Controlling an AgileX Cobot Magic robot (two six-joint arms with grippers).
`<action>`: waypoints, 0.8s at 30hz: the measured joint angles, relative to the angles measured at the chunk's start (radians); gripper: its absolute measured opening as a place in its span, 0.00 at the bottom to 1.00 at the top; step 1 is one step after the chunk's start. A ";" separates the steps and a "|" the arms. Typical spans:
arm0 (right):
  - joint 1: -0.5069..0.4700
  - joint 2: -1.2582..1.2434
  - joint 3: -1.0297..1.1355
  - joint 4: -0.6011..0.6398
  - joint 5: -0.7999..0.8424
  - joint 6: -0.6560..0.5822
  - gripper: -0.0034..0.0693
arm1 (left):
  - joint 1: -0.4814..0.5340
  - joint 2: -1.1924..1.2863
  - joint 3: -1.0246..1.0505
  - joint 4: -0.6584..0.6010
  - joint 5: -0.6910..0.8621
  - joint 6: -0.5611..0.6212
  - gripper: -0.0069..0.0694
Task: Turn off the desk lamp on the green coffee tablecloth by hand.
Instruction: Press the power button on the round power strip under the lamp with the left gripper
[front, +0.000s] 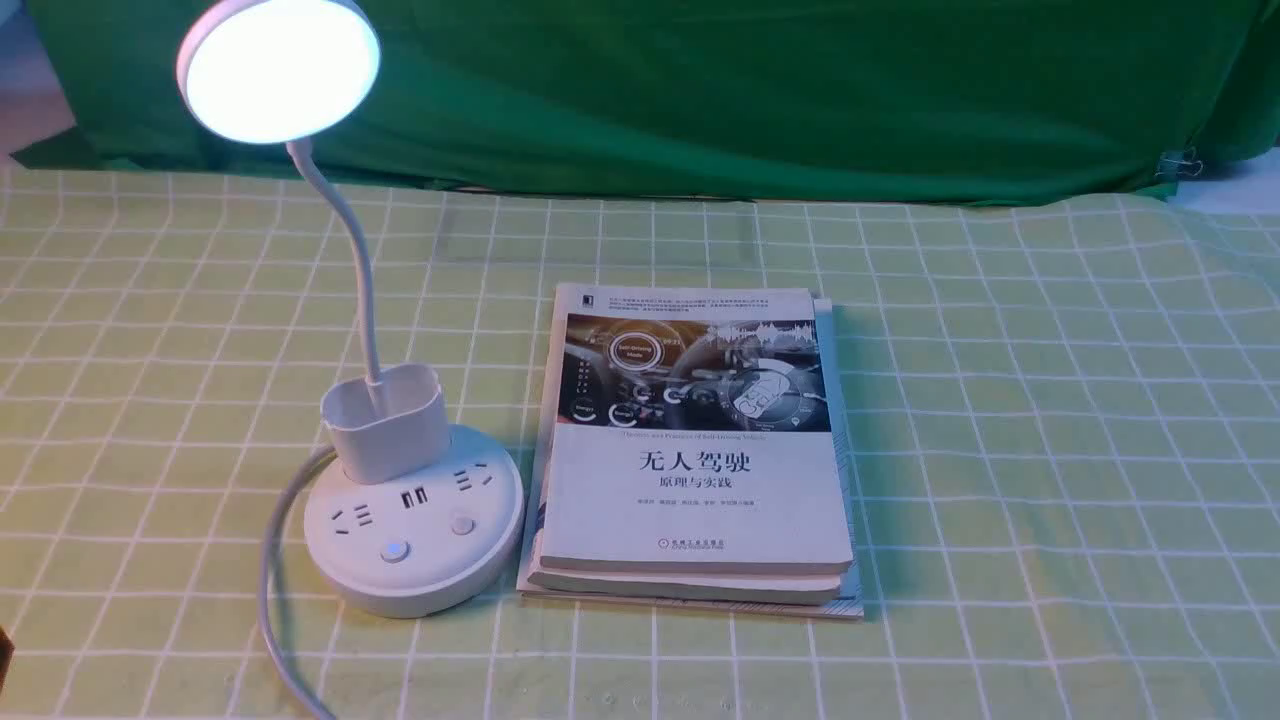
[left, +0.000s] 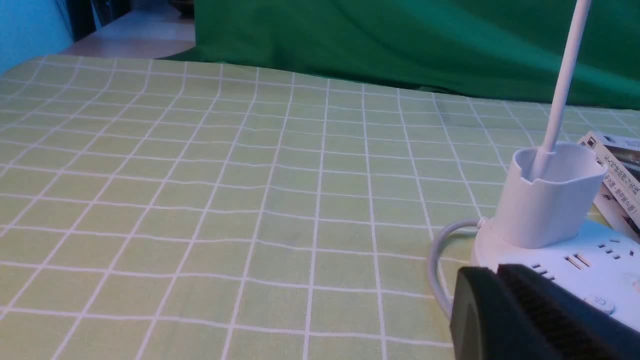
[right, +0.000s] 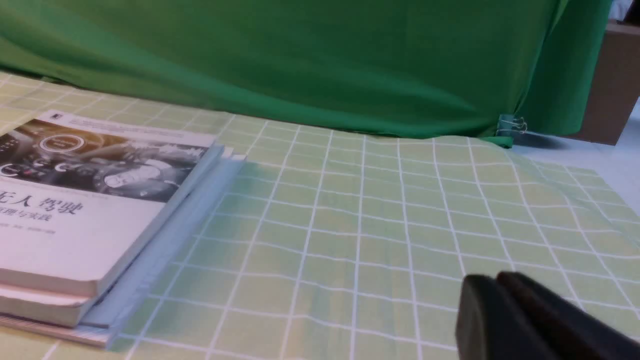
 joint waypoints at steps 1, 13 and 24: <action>0.000 0.000 0.000 0.000 0.000 0.000 0.09 | 0.000 0.000 0.000 0.001 0.000 0.000 0.12; 0.000 0.000 0.000 0.000 0.000 0.000 0.09 | 0.000 0.000 0.000 0.037 -0.008 0.001 0.12; 0.000 0.000 0.000 0.000 0.000 0.000 0.09 | 0.000 0.000 0.000 -0.394 -0.309 -0.239 0.12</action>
